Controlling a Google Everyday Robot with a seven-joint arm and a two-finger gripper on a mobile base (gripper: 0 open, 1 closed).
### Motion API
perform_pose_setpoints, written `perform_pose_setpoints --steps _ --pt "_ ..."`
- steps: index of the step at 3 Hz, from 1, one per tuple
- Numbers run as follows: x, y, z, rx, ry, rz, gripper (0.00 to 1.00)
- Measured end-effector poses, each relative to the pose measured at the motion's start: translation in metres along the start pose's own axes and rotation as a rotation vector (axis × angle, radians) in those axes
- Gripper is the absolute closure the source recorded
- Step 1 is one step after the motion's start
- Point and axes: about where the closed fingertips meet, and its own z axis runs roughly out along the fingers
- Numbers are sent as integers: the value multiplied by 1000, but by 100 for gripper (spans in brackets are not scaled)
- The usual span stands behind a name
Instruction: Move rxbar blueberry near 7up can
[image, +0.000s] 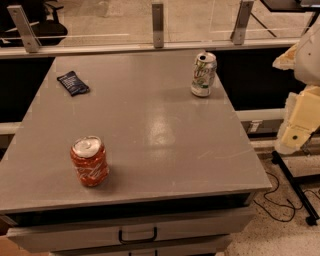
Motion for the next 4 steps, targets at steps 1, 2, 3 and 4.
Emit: perform_pose_setpoints --steps 1,2,3,4 --pt "0 0 0 0 0 0 0" --pt "-17 -7 5 6 -39 -23 0" --pt "-79 -23 25 13 -124 -108 0" --pt "-167 -32 45 10 -240 -217 0"
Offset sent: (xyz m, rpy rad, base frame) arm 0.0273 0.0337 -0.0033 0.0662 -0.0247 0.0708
